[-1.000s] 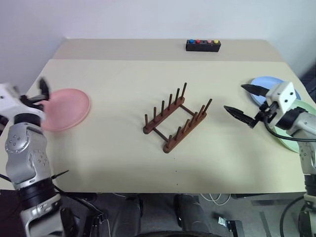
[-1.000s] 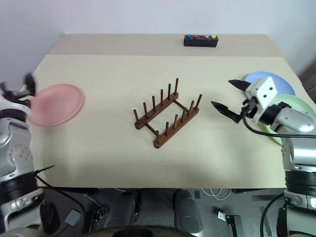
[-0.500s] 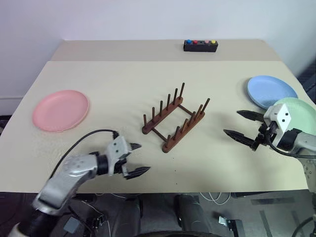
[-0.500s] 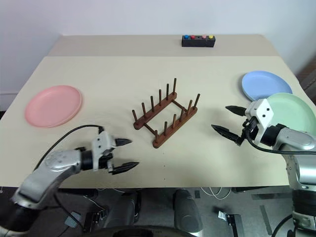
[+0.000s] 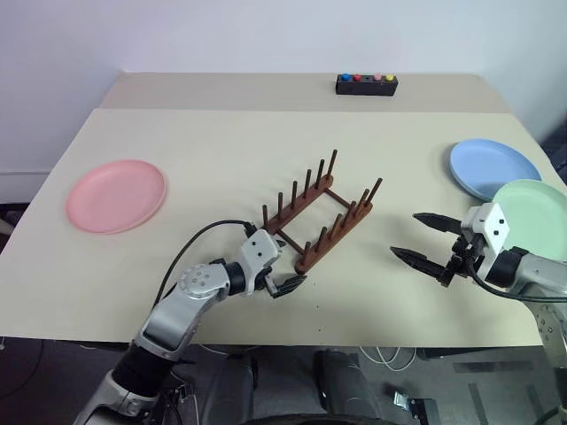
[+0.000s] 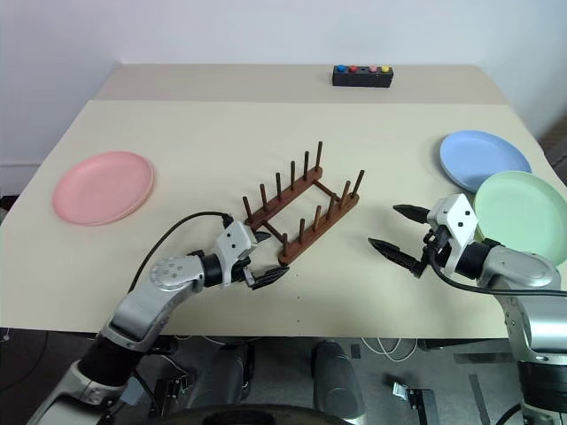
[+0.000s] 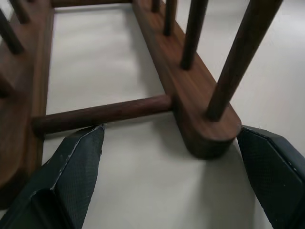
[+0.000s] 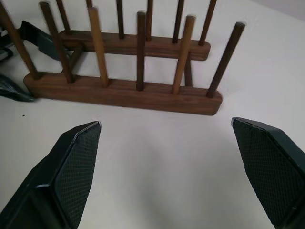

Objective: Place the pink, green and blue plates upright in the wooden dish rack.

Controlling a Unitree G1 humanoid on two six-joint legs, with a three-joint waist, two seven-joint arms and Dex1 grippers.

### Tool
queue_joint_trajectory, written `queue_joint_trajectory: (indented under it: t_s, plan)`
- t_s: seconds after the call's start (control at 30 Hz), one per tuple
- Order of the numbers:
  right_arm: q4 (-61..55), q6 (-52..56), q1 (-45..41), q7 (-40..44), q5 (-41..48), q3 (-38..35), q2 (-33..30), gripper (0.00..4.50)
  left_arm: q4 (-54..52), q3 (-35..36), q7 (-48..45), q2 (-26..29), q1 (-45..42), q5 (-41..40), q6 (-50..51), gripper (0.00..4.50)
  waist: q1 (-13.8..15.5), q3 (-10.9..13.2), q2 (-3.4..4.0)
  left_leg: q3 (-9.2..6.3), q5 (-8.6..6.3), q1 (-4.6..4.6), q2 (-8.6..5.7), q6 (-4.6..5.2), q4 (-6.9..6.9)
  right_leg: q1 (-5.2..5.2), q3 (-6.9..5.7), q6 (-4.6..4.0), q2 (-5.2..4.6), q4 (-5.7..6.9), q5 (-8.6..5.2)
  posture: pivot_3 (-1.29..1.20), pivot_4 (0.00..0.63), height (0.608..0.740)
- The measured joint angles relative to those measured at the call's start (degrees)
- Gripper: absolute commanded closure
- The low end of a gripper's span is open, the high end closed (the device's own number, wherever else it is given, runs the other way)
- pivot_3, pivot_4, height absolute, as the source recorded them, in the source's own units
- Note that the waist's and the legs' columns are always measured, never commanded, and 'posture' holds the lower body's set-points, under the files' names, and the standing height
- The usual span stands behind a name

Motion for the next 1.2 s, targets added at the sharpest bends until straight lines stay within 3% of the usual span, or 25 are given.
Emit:
queue_joint_trajectory:
  t_s: [0.1,0.17,0.33,0.37,0.4,0.57,0.77,1.2]
  plan:
    - [-0.02,0.37,0.15,-0.39,0.02,0.0,0.03,0.0,0.01,0.09,1.25,-1.66,-0.03,0.16,1.18,0.03,-0.01,-0.01,0.02,0.0,0.0,0.0,0.0,0.0,0.01,0.01,0.0,0.0,0.0,0.0,0.0,0.0,0.15,0.73]
    - [-0.04,0.37,0.12,-0.61,0.02,0.01,0.13,0.0,0.02,0.3,1.63,-2.01,-0.12,0.21,1.62,0.78,0.01,-0.01,0.02,0.0,0.0,0.0,0.0,0.0,0.0,0.01,0.0,0.0,0.0,-0.01,-0.01,0.0,0.15,0.73]
    - [-0.03,0.37,-0.17,-0.68,0.01,0.57,0.35,0.0,0.02,0.75,1.97,-2.1,-0.06,0.37,1.5,3.25,-0.1,-0.01,0.02,0.0,0.0,0.0,0.0,0.0,-0.03,0.0,0.0,0.01,0.0,-0.02,-0.02,0.0,0.15,0.73]
    - [-0.02,0.37,-0.26,-0.67,0.01,0.57,0.35,0.0,-0.1,0.66,1.94,-1.76,0.0,0.78,0.73,3.65,-0.09,-0.01,0.02,0.0,0.0,0.0,0.0,0.0,-0.03,0.0,0.0,0.01,0.0,-0.02,-0.02,0.0,0.15,0.73]
    - [-0.01,0.37,-0.36,-0.66,0.0,0.59,0.35,0.0,-0.12,0.63,1.71,-1.37,-0.17,1.04,0.21,3.76,-0.06,-0.02,0.03,0.0,0.0,0.01,0.0,0.0,-0.02,0.01,0.0,0.01,0.0,-0.02,-0.02,0.0,0.15,0.73]
    - [0.47,0.23,-0.4,-0.5,-0.49,0.74,0.31,0.0,3.56,0.37,-2.41,1.89,-2.11,1.87,-4.83,3.76,-0.16,-0.02,0.03,0.0,0.0,0.01,0.01,0.0,-0.04,-0.02,-0.01,0.0,0.01,-0.01,-0.02,0.0,0.15,0.73]
    - [2.74,-0.92,0.08,0.07,-3.97,3.25,0.19,0.0,15.63,0.3,-14.0,4.31,-10.61,1.14,-13.44,3.76,-0.05,-0.01,0.01,0.01,0.0,-0.08,-0.01,0.0,-0.04,-0.06,-0.02,0.0,-0.01,-0.06,-0.02,0.0,0.15,0.73]
    - [3.16,-2.21,3.36,-2.07,-4.8,3.18,0.87,0.0,42.65,-1.48,-30.21,-0.95,-26.61,2.78,-29.69,3.76,-0.3,0.03,-0.04,-0.01,0.0,-0.11,-0.01,0.01,-0.08,-0.11,-0.02,0.05,0.02,-0.04,-0.03,0.0,0.15,0.73]
